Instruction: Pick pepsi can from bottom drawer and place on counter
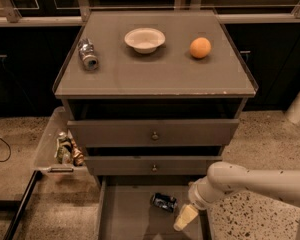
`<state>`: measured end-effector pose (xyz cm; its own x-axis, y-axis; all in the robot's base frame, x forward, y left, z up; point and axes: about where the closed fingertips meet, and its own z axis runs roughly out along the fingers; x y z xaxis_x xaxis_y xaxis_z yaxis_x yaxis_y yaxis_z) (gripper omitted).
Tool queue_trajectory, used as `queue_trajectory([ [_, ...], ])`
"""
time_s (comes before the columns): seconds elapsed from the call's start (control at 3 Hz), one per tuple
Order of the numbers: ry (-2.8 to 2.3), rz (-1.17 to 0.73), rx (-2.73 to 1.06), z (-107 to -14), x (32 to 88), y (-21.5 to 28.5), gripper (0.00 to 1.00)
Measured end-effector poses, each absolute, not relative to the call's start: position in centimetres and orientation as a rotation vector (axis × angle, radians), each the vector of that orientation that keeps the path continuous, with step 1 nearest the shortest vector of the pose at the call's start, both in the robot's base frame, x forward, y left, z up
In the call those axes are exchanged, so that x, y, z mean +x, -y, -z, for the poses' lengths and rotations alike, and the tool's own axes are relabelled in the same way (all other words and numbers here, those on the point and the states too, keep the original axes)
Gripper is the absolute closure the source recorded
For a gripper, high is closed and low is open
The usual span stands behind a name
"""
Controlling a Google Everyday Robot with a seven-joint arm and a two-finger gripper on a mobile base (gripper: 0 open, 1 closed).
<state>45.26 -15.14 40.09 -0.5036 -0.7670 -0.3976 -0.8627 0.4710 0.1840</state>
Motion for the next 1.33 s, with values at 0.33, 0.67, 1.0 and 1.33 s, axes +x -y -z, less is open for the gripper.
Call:
queue_trajectory([
  [0.33, -2.404, -0.472, -1.428, -35.7, 47.1, 15.3, 0.00],
  [0.67, -2.327, -0.371, -1.431, -32.9, 48.8, 16.2, 0.00],
  [1.0, -2.270, -0.329, -1.368, -31.0, 50.1, 18.0, 0.00],
  [1.33, -2.257, -0.326, -1.378, -30.4, 50.0, 17.5, 0.00],
])
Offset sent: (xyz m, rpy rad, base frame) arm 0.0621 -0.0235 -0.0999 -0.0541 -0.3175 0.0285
